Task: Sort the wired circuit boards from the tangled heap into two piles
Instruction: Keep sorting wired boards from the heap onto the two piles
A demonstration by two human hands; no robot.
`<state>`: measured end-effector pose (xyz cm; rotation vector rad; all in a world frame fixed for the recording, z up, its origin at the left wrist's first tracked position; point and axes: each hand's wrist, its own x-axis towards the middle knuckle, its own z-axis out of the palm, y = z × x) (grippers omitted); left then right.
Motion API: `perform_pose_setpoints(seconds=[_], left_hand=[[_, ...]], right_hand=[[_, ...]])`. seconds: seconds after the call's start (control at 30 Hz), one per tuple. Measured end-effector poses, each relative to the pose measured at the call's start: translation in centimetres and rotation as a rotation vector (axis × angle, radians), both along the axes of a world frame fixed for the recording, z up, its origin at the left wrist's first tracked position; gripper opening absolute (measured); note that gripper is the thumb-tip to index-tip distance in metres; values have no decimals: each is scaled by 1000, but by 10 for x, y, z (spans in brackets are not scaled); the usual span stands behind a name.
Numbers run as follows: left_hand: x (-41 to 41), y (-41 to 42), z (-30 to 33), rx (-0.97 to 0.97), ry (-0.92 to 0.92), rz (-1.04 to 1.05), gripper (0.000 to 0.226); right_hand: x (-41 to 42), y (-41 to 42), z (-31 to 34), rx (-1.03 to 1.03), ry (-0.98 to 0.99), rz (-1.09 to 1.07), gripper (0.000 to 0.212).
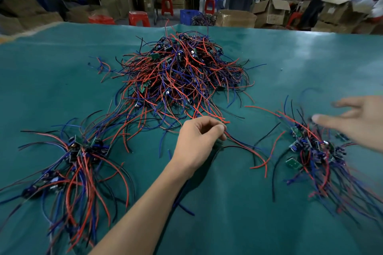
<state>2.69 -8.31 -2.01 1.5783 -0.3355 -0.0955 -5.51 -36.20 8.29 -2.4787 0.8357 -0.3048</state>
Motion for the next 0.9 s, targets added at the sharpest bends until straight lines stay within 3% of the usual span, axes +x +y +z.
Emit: perform_pose_setpoints(seconds=[0.07,0.2,0.33,0.43,0.53,0.63,0.8,0.9], left_hand=[[0,0,1,7,20,13,18],[-1,-1,2,49,-15,12,19],[0,-2,1,114,-47,18,18],[1,-1,-2,161,-45,16,17],[2,-1,-2,164,-40,24,17],[1,-1,0,175,-56,15,20],[0,0,2,187,-74,19,15],[0,-1,1,198,-75,35,12]], right_hand=[[6,16,1,-127,30,55,30],[38,98,8,-173,-206,358,4],[109,170,-9,-203,-43,654,12],[148,196,-32,-244,125,649,34],[165,200,-48,-238,80,582,33],[168,198,-51,-142,33,569,29],[148,169,-37,38,-228,567,24],[121,140,-21,385,-424,458,21]])
